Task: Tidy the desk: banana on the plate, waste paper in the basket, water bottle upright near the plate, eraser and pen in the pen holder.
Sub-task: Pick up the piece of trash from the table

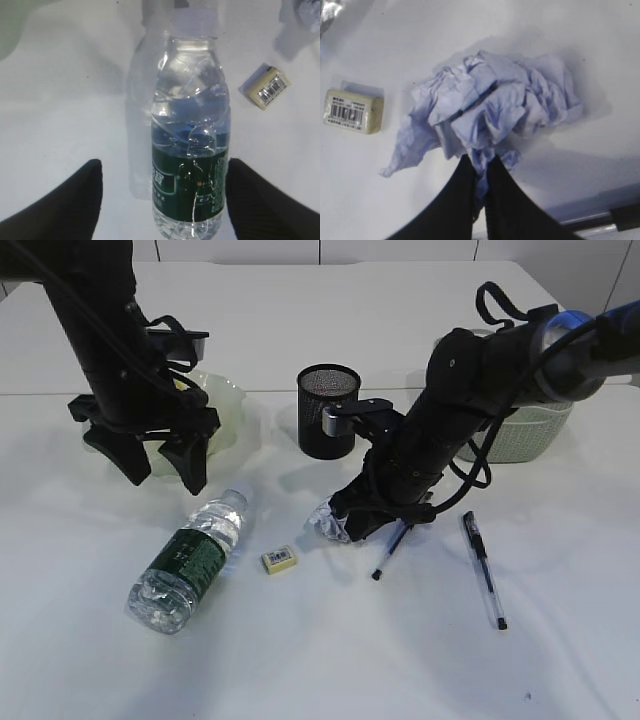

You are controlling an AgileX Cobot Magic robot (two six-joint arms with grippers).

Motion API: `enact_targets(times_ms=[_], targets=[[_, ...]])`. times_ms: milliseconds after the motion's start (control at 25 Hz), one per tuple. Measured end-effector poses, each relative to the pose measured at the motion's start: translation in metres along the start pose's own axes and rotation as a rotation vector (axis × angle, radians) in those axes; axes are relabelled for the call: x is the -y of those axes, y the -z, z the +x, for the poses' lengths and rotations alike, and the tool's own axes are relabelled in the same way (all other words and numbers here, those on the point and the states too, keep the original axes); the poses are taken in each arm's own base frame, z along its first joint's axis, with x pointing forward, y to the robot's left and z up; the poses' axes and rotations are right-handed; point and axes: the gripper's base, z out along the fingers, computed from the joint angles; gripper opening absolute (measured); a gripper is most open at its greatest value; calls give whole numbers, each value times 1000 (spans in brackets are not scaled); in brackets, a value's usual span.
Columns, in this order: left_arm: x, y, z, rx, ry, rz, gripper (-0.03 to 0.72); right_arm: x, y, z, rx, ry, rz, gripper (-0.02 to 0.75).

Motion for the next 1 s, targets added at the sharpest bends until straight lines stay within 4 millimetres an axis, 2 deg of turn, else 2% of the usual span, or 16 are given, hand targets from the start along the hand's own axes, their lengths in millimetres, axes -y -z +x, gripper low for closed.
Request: enact_targets(times_ms=[240, 600, 1000], targets=[[1, 0, 0, 0, 3, 9, 543, -1, 2, -1, -3, 3, -5, 19], [2, 1, 0, 1, 6, 16, 543, -7, 27, -28, 41, 31, -28, 18], [3, 14, 3, 34, 1, 18, 543, -11, 42, -40, 43, 31, -36, 18]])
